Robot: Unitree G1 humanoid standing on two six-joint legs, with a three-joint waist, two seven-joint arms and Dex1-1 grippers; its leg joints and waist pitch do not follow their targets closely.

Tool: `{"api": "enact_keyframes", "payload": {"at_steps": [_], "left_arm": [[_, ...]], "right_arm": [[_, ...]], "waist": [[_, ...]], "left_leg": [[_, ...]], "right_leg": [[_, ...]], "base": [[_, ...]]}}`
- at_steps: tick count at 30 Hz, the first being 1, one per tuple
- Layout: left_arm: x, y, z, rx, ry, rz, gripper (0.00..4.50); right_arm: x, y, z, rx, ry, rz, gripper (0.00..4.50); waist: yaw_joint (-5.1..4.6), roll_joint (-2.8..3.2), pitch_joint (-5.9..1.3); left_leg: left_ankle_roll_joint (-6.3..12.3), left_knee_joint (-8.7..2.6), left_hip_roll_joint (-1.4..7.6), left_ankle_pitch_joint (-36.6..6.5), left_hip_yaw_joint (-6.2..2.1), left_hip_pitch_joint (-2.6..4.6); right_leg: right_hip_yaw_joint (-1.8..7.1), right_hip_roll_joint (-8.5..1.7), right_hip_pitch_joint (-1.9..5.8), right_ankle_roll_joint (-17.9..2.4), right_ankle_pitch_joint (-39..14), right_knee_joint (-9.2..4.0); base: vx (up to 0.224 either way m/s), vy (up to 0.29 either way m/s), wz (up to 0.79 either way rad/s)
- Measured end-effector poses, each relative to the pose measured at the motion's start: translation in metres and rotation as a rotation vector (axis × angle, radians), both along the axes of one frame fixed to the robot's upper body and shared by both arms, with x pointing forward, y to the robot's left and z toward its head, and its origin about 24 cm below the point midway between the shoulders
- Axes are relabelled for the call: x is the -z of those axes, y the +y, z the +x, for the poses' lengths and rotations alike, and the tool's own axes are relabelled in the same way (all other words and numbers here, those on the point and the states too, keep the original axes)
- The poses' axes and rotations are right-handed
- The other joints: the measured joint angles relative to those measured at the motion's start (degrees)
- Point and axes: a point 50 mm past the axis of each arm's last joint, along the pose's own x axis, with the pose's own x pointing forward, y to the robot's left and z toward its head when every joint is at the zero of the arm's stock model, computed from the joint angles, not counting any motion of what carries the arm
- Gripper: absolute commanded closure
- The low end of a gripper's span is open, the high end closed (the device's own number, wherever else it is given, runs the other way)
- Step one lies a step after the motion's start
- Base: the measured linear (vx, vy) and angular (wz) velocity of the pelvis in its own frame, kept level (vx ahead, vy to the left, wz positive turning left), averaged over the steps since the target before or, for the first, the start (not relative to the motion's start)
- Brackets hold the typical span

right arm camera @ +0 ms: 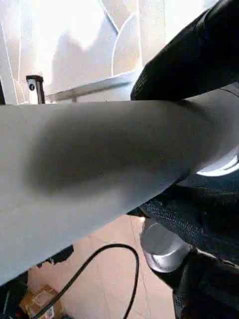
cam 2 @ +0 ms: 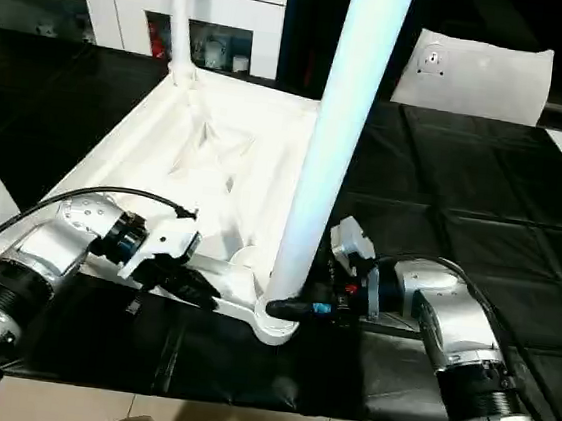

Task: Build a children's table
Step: Rotate leg to tighten

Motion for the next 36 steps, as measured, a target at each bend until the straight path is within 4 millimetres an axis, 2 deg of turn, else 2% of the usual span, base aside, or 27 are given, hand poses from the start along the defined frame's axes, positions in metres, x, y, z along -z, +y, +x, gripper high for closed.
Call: {"api": "enact_keyframes", "payload": {"at_steps": [5,9,12,16,19,20,24,28,34,35,36], "left_arm": [[0.000,-0.002,0.008,-0.157,-0.010,0.010,4.50],[0.003,-0.012,0.013,-0.326,-0.004,-0.013,4.50],[0.006,-0.026,0.016,-0.451,-0.007,-0.034,4.50],[0.009,-0.042,0.018,-0.604,-0.013,-0.061,4.50],[0.008,-0.050,0.018,-0.663,-0.014,-0.067,4.50],[0.007,-0.052,0.018,-0.676,-0.013,-0.069,4.50],[0.007,-0.052,0.018,-0.682,-0.020,-0.073,4.50],[0.006,-0.050,0.018,-0.654,-0.051,-0.072,4.50],[0.004,-0.034,0.015,-0.516,-0.102,-0.064,4.50],[0.005,-0.029,0.013,-0.492,-0.096,-0.066,4.50],[0.005,-0.028,0.012,-0.475,-0.093,-0.064,4.50]], "right_arm": [[0.005,0.005,0.005,0.219,-0.004,0.017,2.44],[0.006,0.010,0.016,0.481,-0.026,0.003,2.46],[0.007,0.017,0.024,0.687,-0.032,-0.007,2.50],[0.006,0.030,0.032,0.917,-0.055,-0.038,2.50],[0.003,0.037,0.037,1.012,-0.072,-0.065,2.50],[0.003,0.039,0.038,1.039,-0.070,-0.058,2.18],[0.002,0.042,0.038,1.055,-0.068,-0.044,1.65],[0.002,0.041,0.037,1.029,-0.071,-0.031,1.37],[0.003,0.031,0.027,0.835,-0.102,-0.008,0.81],[0.003,0.029,0.024,0.787,-0.102,-0.004,0.62],[0.002,0.027,0.024,0.761,-0.113,-0.006,0.62]], "waist": [[-0.84,0.00,0.00],[-3.52,0.01,0.00],[-4.78,0.03,-0.01],[-5.48,0.30,-0.14],[-5.69,0.38,-0.14],[-5.72,0.40,-0.13],[-5.79,0.41,-0.13],[-5.77,0.42,-0.12],[-5.57,0.43,-0.09],[-5.35,0.43,-0.09],[-5.10,0.43,-0.09]], "left_leg": [[-0.14,0.01,0.01,0.09,0.00,0.11],[-0.19,0.01,0.01,0.12,0.00,0.16],[-0.20,-0.04,0.04,0.11,-0.02,0.13],[-0.21,-0.10,0.09,0.11,-0.05,0.15],[-0.21,-0.12,0.08,0.09,-0.05,0.15],[-0.20,-0.13,0.08,0.08,-0.05,0.14],[-0.17,-0.21,0.08,0.06,-0.05,0.12],[-0.17,-0.23,0.08,0.06,-0.05,0.07],[-0.19,-0.25,0.11,0.07,-0.05,0.06],[-0.19,-0.24,0.12,0.08,-0.05,0.05],[-0.19,-0.23,0.12,0.08,-0.05,0.05]], "right_leg": [[0.01,0.02,0.02,0.15,-0.06,0.00],[0.00,0.04,0.02,0.14,-0.04,-0.07],[-0.04,0.09,0.03,0.15,-0.04,-0.07],[-0.12,0.11,-0.01,0.14,-0.04,-0.10],[-0.12,0.11,-0.05,0.14,-0.04,-0.13],[-0.12,0.11,-0.06,0.14,-0.04,-0.14],[-0.12,0.12,-0.08,0.14,-0.04,-0.16],[-0.12,0.12,-0.13,0.05,0.01,-0.15],[-0.13,0.15,-0.16,0.07,0.01,-0.13],[-0.12,0.15,-0.16,0.06,0.01,-0.13],[-0.12,0.15,-0.16,0.05,0.01,-0.12]], "base": [[0.000,0.000,0.00],[0.000,0.000,0.00],[0.000,0.000,0.00],[0.000,0.000,0.00],[0.000,0.000,0.00],[0.000,0.000,0.00],[0.000,0.000,0.00],[0.000,0.000,0.00],[0.000,0.000,0.00],[0.000,0.000,0.00],[0.000,0.000,0.00]]}}
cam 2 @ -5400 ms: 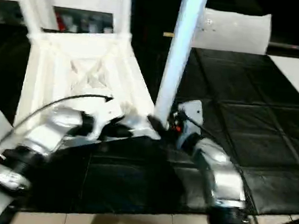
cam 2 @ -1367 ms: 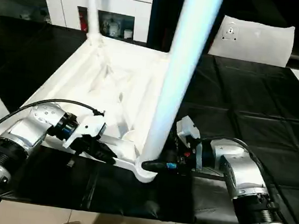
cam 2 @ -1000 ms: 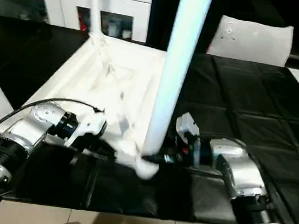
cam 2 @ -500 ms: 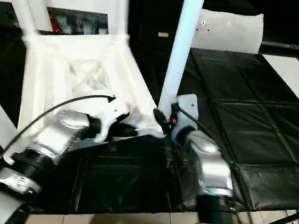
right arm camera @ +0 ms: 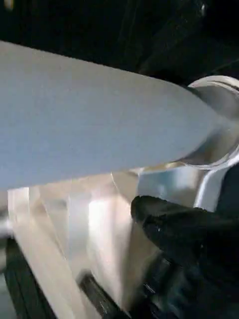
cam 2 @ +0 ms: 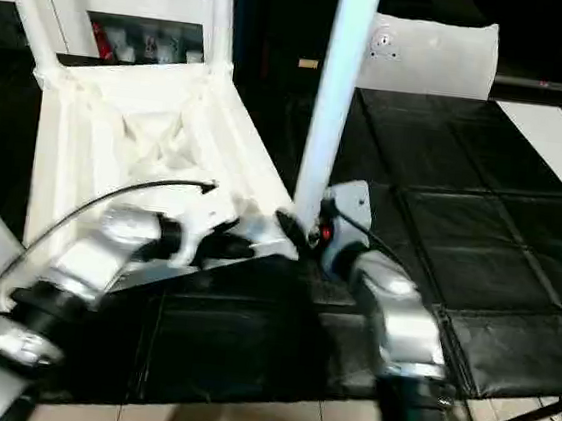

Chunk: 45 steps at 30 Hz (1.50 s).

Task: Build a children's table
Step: Rotate leg to tighten

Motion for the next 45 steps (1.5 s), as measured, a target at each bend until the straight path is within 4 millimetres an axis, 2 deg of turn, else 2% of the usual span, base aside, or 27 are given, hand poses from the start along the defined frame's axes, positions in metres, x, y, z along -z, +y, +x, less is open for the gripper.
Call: {"api": "enact_keyframes", "payload": {"at_steps": [1,5,8,13,14,16,20,22,38,45], "left_arm": [[0.000,0.002,-0.001,0.026,0.004,0.004,4.50],[-0.001,0.010,-0.007,0.146,0.028,0.025,4.50],[0.000,0.014,-0.010,0.223,0.049,0.025,4.50],[-0.002,0.029,-0.012,0.322,0.075,0.056,4.50],[-0.003,0.030,-0.013,0.341,0.077,0.061,4.50],[-0.003,0.033,-0.013,0.364,0.080,0.071,4.50],[-0.004,0.032,-0.013,0.426,0.088,0.087,4.50],[-0.005,0.032,-0.012,0.445,0.089,0.095,4.50],[-0.004,0.029,-0.011,0.515,0.099,0.099,4.50],[-0.004,0.028,-0.010,0.519,0.103,0.098,4.50]], "right_arm": [[-0.001,-0.001,-0.001,-0.038,-0.011,-0.008,0.55],[-0.004,-0.007,-0.007,-0.212,-0.036,-0.020,0.18],[-0.001,-0.014,-0.009,-0.268,-0.012,-0.025,0.05],[-0.003,-0.028,-0.015,-0.419,0.018,-0.033,0.05],[-0.002,-0.028,-0.016,-0.444,0.026,-0.022,0.22],[-0.003,-0.028,-0.019,-0.488,0.035,-0.010,0.22],[-0.003,-0.036,-0.025,-0.593,0.075,-0.043,0.69],[-0.001,-0.036,-0.027,-0.635,0.093,-0.053,0.79],[0.002,-0.035,-0.034,-0.732,0.137,-0.046,2.27],[0.002,-0.035,-0.033,-0.730,0.143,-0.043,2.50]], "waist": [[0.14,0.00,0.00],[2.35,-0.01,0.00],[3.24,-0.01,0.00],[3.52,-0.02,0.00],[3.52,-0.01,0.00],[3.66,-0.02,0.00],[4.69,-0.03,0.00],[4.92,-0.03,0.00],[5.48,-0.04,0.00],[5.49,-0.05,0.01]], "left_leg": [[0.00,0.00,0.01,0.00,0.00,-0.01],[0.01,0.07,0.01,0.01,0.02,-0.04],[0.02,0.18,-0.03,0.00,0.04,-0.06],[0.02,0.20,-0.01,0.00,0.04,0.01],[0.02,0.20,0.00,0.00,0.04,0.02],[0.01,0.21,0.03,0.01,0.04,0.01],[0.02,0.30,0.06,0.01,0.05,0.00],[0.02,0.31,0.07,0.01,0.05,0.00],[0.02,0.35,0.11,0.01,0.05,-0.02],[0.02,0.35,0.12,0.01,0.06,-0.02]], "right_leg": [[0.00,0.00,0.00,0.00,0.00,0.00],[0.00,-0.05,0.09,-0.03,0.02,0.01],[0.03,-0.09,0.17,-0.12,0.07,0.00],[0.06,-0.08,0.24,-0.20,0.12,0.05],[0.04,-0.08,0.24,-0.19,0.11,0.07],[0.01,-0.08,0.24,-0.15,0.09,0.09],[0.00,-0.08,0.26,-0.13,0.08,0.09],[0.00,-0.08,0.27,-0.06,0.04,0.10],[-0.04,-0.08,0.27,-0.05,0.03,0.11],[-0.05,-0.08,0.28,-0.02,0.01,0.11]], "base": [[0.000,0.000,0.00],[0.000,0.000,0.00],[0.000,0.000,0.00],[0.000,0.000,0.00],[0.000,0.000,0.00],[0.000,0.000,0.00],[0.000,0.000,0.00],[0.000,0.000,0.00],[0.000,0.000,0.00],[0.000,0.000,0.00]]}}
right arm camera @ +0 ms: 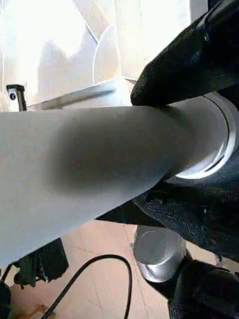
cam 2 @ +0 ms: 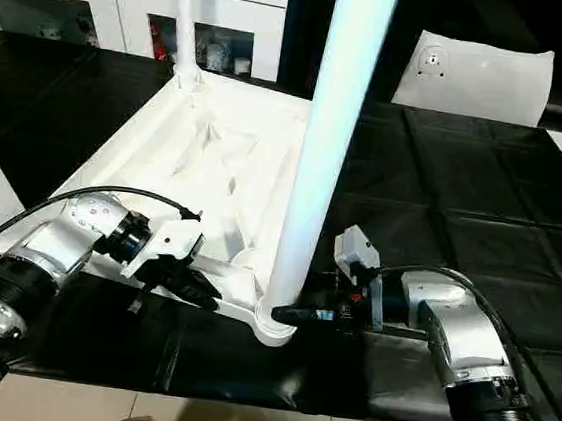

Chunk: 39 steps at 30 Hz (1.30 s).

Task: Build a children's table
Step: Rotate leg to tighten

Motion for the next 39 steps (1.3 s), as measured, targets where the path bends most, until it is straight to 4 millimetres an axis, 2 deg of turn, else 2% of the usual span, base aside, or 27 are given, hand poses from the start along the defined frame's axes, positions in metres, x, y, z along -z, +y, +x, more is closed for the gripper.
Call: {"api": "enact_keyframes", "payload": {"at_steps": [3,6,9,13,17,21,23,24,27,29,34,38,39], "left_arm": [[0.000,0.000,0.001,-0.024,0.013,-0.008,4.50],[-0.001,0.003,0.005,-0.110,0.005,0.001,4.50],[-0.001,0.003,0.009,-0.247,-0.002,-0.002,4.50],[0.004,-0.011,0.011,-0.436,0.012,-0.048,4.50],[0.008,-0.030,0.013,-0.605,-0.001,-0.082,4.50],[0.010,-0.045,0.011,-0.723,0.001,-0.106,4.50],[0.009,-0.052,0.011,-0.756,0.001,-0.110,4.50],[0.008,-0.053,0.011,-0.763,0.000,-0.112,4.50],[0.008,-0.055,0.011,-0.765,-0.002,-0.115,4.50],[0.007,-0.055,0.011,-0.760,-0.006,-0.116,4.50],[0.004,-0.045,0.009,-0.660,-0.046,-0.101,4.50],[0.002,-0.030,0.007,-0.552,-0.069,-0.085,4.50],[0.001,-0.026,0.007,-0.529,-0.075,-0.080,4.50]], "right_arm": [[0.001,0.005,0.000,0.027,0.019,0.024,2.51],[0.003,0.010,0.000,0.143,0.016,0.048,2.51],[0.007,0.018,0.006,0.304,-0.012,0.043,2.51],[0.008,0.024,0.017,0.577,-0.026,0.023,2.55],[0.007,0.039,0.028,0.847,-0.041,0.000,2.56],[0.005,0.049,0.036,1.014,-0.050,-0.017,2.56],[0.004,0.049,0.039,1.040,-0.064,-0.033,2.56],[0.003,0.049,0.039,1.047,-0.066,-0.034,2.01],[0.003,0.050,0.039,1.051,-0.065,-0.026,1.81],[0.002,0.048,0.039,1.046,-0.077,-0.021,1.50],[0.006,0.036,0.029,0.911,-0.109,0.032,1.17],[0.006,0.026,0.022,0.743,-0.127,0.036,0.72],[0.005,0.023,0.020,0.707,-0.131,0.030,0.72]], "waist": [[-0.10,0.03,0.00],[-0.29,0.03,0.00],[-1.60,0.03,0.00],[-4.27,0.00,0.00],[-5.65,0.05,-0.03],[-6.23,0.17,-0.08],[-6.33,0.20,-0.08],[-6.34,0.20,-0.08],[-6.29,0.22,-0.08],[-6.18,0.25,-0.06],[-5.87,0.32,-0.01],[-5.39,0.45,0.08],[-5.27,0.44,0.08]], "left_leg": [[-0.01,-0.01,0.03,0.00,0.00,0.02],[-0.03,-0.01,0.07,0.01,0.00,0.08],[-0.09,0.00,0.07,0.05,0.01,0.14],[-0.11,0.03,0.06,0.06,0.02,0.20],[-0.11,-0.04,0.07,0.06,-0.02,0.24],[-0.11,-0.03,0.05,0.05,-0.03,0.19],[-0.07,-0.03,-0.01,0.02,-0.03,0.12],[-0.06,-0.06,-0.02,0.01,-0.03,0.08],[-0.05,-0.21,-0.02,0.00,-0.03,0.07],[-0.06,-0.27,-0.01,-0.01,-0.03,0.07],[-0.02,-0.34,0.03,-0.02,-0.03,-0.03],[-0.04,-0.34,0.06,-0.01,-0.03,-0.04],[-0.04,-0.34,0.07,-0.01,-0.04,-0.04]], "right_leg": [[-0.02,0.01,0.00,0.00,0.00,0.00],[-0.05,0.03,0.03,0.00,0.01,0.01],[-0.04,0.04,0.03,0.00,0.01,-0.03],[-0.04,0.05,0.03,0.01,0.01,-0.10],[-0.12,0.08,0.02,0.02,0.00,-0.10],[-0.11,0.08,0.01,0.03,0.00,-0.21],[-0.06,0.05,0.00,0.04,-0.01,-0.24],[-0.06,0.05,-0.02,0.04,-0.01,-0.25],[-0.06,0.05,-0.05,0.06,-0.03,-0.24],[-0.07,0.06,-0.07,0.09,-0.04,-0.24],[-0.08,0.10,-0.18,0.12,-0.07,-0.23],[-0.09,0.12,-0.21,0.02,-0.01,-0.18],[-0.09,0.12,-0.21,0.03,-0.01,-0.17]], "base": [[0.000,0.000,0.00],[0.000,0.000,0.00],[0.000,0.000,0.00],[0.000,0.000,0.00],[0.000,0.000,0.00],[0.000,0.000,0.00],[0.000,0.000,0.00],[0.000,0.000,0.00],[0.000,0.000,0.00],[0.000,0.000,0.00],[0.000,0.000,0.00],[0.000,0.000,0.00],[0.000,0.000,0.00]]}}
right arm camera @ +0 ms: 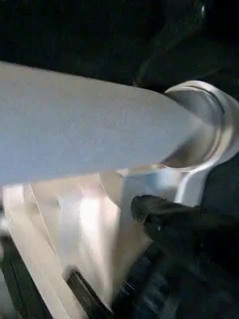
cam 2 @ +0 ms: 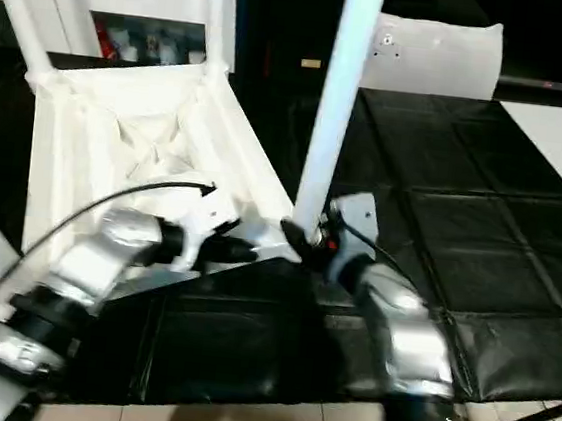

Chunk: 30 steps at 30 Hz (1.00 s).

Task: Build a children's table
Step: Rotate leg to tighten

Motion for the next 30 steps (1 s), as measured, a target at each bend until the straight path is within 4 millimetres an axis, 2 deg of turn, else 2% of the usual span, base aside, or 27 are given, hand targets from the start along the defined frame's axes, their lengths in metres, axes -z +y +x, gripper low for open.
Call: {"api": "enact_keyframes", "payload": {"at_steps": [2,8,12,17,18,22,30], "left_arm": [[-0.001,0.008,-0.001,0.044,-0.003,0.017,4.50],[-0.003,0.024,-0.002,0.202,-0.013,0.075,4.50],[-0.003,0.032,-0.004,0.284,0.012,0.074,4.50],[-0.005,0.035,-0.003,0.367,0.028,0.092,4.50],[-0.005,0.034,-0.004,0.383,0.031,0.094,4.50],[-0.006,0.032,-0.004,0.452,0.042,0.105,4.50],[-0.005,0.024,-0.006,0.526,0.055,0.101,4.50]], "right_arm": [[-0.002,-0.005,-0.003,-0.074,-0.003,-0.002,0.44],[-0.010,-0.021,-0.013,-0.335,-0.026,-0.053,0.44],[-0.007,-0.032,-0.017,-0.438,0.017,-0.058,0.44],[-0.009,-0.031,-0.018,-0.551,0.048,-0.039,0.44],[-0.009,-0.031,-0.017,-0.569,0.052,-0.038,0.60],[-0.004,-0.031,-0.018,-0.607,0.076,-0.035,0.74],[-0.006,-0.025,-0.015,-0.662,0.069,-0.035,1.46]], "waist": [[0.68,0.00,0.00],[2.78,-0.03,0.01],[3.19,-0.04,0.01],[3.58,-0.06,0.01],[3.73,-0.06,0.01],[4.80,-0.08,0.01],[4.96,-0.10,0.02]], "left_leg": [[0.00,0.04,0.00,0.01,0.01,-0.01],[0.01,0.24,-0.03,0.01,0.02,0.04],[0.01,0.27,-0.04,0.01,0.03,0.03],[0.01,0.28,0.00,0.01,0.02,0.03],[0.01,0.28,0.00,0.01,0.03,0.03],[0.01,0.28,0.01,0.01,0.04,0.02],[0.01,0.28,0.02,0.01,0.05,0.02]], "right_leg": [[0.00,-0.01,0.02,0.01,0.00,0.00],[0.04,-0.09,0.22,0.04,-0.02,-0.01],[0.04,-0.09,0.25,0.02,-0.01,0.02],[0.01,-0.09,0.24,0.01,0.00,0.09],[0.01,-0.09,0.24,0.01,0.00,0.09],[0.01,-0.09,0.23,-0.03,0.02,0.08],[0.00,-0.10,0.23,-0.05,0.03,0.09]], "base": [[0.000,0.000,0.00],[0.000,0.000,0.00],[0.000,0.000,0.00],[0.000,0.000,0.00],[0.000,0.000,0.00],[0.000,0.000,0.00],[0.000,0.000,0.00]]}}
